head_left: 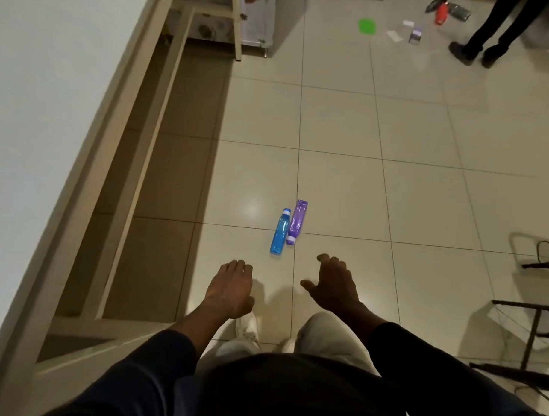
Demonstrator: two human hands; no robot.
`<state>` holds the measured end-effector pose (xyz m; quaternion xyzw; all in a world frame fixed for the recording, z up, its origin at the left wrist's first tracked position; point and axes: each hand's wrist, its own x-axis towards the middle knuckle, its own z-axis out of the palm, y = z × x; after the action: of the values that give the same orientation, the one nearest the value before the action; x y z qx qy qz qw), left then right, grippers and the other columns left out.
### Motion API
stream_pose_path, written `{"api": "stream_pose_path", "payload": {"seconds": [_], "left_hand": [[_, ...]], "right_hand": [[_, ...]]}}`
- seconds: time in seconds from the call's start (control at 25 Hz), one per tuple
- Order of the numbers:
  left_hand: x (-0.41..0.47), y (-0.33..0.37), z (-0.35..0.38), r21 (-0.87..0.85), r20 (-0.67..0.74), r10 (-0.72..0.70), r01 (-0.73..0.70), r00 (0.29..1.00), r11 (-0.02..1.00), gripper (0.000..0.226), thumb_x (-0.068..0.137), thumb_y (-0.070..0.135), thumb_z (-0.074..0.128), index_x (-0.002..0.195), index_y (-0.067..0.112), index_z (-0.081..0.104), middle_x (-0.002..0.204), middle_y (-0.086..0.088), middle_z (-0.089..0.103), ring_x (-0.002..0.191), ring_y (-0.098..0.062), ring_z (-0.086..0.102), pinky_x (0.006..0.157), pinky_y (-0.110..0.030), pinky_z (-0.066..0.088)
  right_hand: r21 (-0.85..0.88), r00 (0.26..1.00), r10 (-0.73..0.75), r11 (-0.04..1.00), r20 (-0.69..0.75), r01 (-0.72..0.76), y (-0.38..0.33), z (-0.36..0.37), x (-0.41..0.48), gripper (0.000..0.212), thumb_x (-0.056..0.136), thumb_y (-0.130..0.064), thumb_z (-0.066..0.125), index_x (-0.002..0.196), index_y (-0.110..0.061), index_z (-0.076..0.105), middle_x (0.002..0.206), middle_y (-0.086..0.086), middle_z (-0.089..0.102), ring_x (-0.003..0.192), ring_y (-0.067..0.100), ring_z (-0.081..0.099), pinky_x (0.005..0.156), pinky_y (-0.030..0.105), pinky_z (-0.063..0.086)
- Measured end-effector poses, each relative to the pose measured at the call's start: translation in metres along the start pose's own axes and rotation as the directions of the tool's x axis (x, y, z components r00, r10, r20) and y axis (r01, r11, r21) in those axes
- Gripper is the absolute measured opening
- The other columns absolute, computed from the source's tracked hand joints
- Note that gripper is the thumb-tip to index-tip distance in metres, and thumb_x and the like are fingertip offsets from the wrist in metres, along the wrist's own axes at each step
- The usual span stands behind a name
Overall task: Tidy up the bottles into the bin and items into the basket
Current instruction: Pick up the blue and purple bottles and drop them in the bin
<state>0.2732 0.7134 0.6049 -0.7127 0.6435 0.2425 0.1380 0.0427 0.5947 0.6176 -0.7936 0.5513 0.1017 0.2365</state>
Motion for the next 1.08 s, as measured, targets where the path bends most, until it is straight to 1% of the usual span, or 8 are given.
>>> {"api": "stream_pose_path", "payload": {"seconds": [0.08,0.16,0.32,0.48,0.6,0.76,0.84,1.08], "left_hand": [[0.021,-0.005,-0.009,0.015,0.016,-0.016,0.016,1.0,1.0,0.06,0.09,0.046,0.063,0.135,0.009,0.049,0.135,-0.011,0.053,0.127,-0.03,0.048,0.113,-0.041,0.038],[0.041,-0.007,-0.014,0.02,0.035,-0.041,0.041,0.999,0.999,0.061,0.092,0.048,0.06,0.136,0.009,0.048,0.137,-0.011,0.052,0.129,-0.03,0.048,0.115,-0.041,0.037],[0.09,-0.003,-0.02,-0.023,0.061,-0.162,0.164,0.985,0.986,0.064,0.095,0.05,0.057,0.142,0.008,0.045,0.143,-0.012,0.05,0.135,-0.03,0.046,0.119,-0.041,0.033],[0.137,0.023,-0.03,-0.153,0.126,-0.305,0.322,0.944,0.934,0.063,0.097,0.052,0.056,0.142,0.009,0.044,0.144,-0.011,0.051,0.136,-0.029,0.047,0.119,-0.041,0.032],[0.183,0.05,-0.036,-0.252,0.146,-0.367,0.393,0.919,0.884,0.064,0.097,0.055,0.055,0.143,0.011,0.043,0.145,-0.009,0.051,0.136,-0.028,0.047,0.118,-0.04,0.033],[0.248,0.069,-0.023,-0.315,0.177,-0.381,0.419,0.908,0.852,0.067,0.096,0.057,0.056,0.145,0.013,0.044,0.145,-0.006,0.053,0.135,-0.025,0.049,0.117,-0.038,0.035],[0.284,0.069,-0.002,-0.332,0.187,-0.368,0.411,0.911,0.849,0.065,0.095,0.056,0.059,0.142,0.013,0.046,0.142,-0.006,0.056,0.132,-0.026,0.052,0.115,-0.038,0.037],[0.406,0.028,0.095,-0.331,0.149,-0.282,0.316,0.948,0.889,0.056,0.092,0.054,0.065,0.13,0.014,0.052,0.122,-0.002,0.063,0.112,-0.02,0.061,0.104,-0.033,0.045]], "right_hand": [[0.019,0.998,0.021,1.0,0.051,-0.022,0.004,-0.006,0.027,0.082,0.086,-0.059,0.073,0.146,-0.012,0.041,0.134,0.012,0.057,0.123,0.029,0.054,0.099,0.039,0.048],[0.034,0.996,0.024,0.999,0.081,-0.027,0.011,-0.01,0.054,0.084,0.086,-0.059,0.072,0.148,-0.013,0.038,0.139,0.012,0.054,0.127,0.029,0.051,0.102,0.04,0.047],[0.006,0.987,-0.056,0.998,0.15,0.055,0.035,-0.019,0.124,0.087,0.086,-0.06,0.071,0.15,-0.013,0.035,0.143,0.012,0.051,0.129,0.03,0.05,0.105,0.041,0.046],[-0.044,0.959,-0.145,0.986,0.244,0.16,0.072,-0.04,0.2,0.081,0.086,-0.06,0.07,0.147,-0.016,0.039,0.135,0.009,0.055,0.121,0.027,0.053,0.098,0.037,0.047],[-0.078,0.922,-0.213,0.965,0.323,0.251,0.105,-0.049,0.263,0.074,0.085,-0.059,0.068,0.141,-0.018,0.042,0.127,0.007,0.057,0.114,0.026,0.054,0.092,0.036,0.046],[-0.171,0.906,-0.219,0.94,0.363,0.295,0.139,-0.039,0.351,0.073,0.083,-0.059,0.068,0.139,-0.017,0.046,0.125,0.008,0.06,0.114,0.029,0.056,0.092,0.039,0.049],[-0.167,0.907,-0.201,0.946,0.37,0.278,0.149,-0.019,0.397,0.075,0.084,-0.06,0.068,0.139,-0.015,0.045,0.126,0.011,0.059,0.115,0.031,0.055,0.093,0.041,0.048],[-0.16,0.923,-0.16,0.961,0.349,0.227,0.16,0.091,0.51,0.08,0.086,-0.057,0.072,0.144,-0.011,0.041,0.13,0.014,0.057,0.118,0.031,0.055,0.096,0.042,0.05]]}}
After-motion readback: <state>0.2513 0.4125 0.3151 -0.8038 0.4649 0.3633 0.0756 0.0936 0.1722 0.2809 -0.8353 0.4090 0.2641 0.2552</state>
